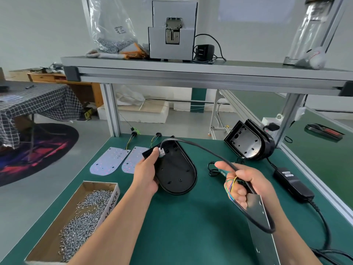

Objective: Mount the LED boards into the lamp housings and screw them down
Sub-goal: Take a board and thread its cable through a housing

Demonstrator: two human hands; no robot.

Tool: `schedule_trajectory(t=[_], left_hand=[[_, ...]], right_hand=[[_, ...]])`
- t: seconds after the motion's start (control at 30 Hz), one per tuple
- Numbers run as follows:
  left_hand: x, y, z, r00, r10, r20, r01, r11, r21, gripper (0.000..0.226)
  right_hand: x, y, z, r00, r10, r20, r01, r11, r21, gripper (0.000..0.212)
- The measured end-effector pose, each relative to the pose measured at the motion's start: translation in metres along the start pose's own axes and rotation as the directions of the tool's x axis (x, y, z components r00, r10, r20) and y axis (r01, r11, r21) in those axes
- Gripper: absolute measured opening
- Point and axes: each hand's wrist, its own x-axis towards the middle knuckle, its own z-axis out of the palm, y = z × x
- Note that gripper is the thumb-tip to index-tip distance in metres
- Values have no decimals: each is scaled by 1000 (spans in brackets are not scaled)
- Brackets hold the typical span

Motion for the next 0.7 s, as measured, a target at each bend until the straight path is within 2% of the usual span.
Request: schedule_trajectory(t=[0.23, 0.4, 0.57, 0.7], left_hand=[[-1, 1, 4, 999, -52, 5, 52, 998, -25, 51], [1, 4, 1, 995, -82, 50, 87, 990, -108, 54], [-2, 6, -1, 994, -78, 70, 87, 987, -135, 36], [-3, 6, -4, 996, -69, 52, 77, 983, -165, 27]], right_hand=[[6, 5, 4, 989, 74, -125, -81, 995, -52, 54], [5, -2, 2, 976, 101, -192, -117, 990, -73, 48], [4, -5, -3, 958, 73, -276, -107, 988, -108, 44], [2, -10, -2, 953, 103, -284, -174, 956, -238, 45]])
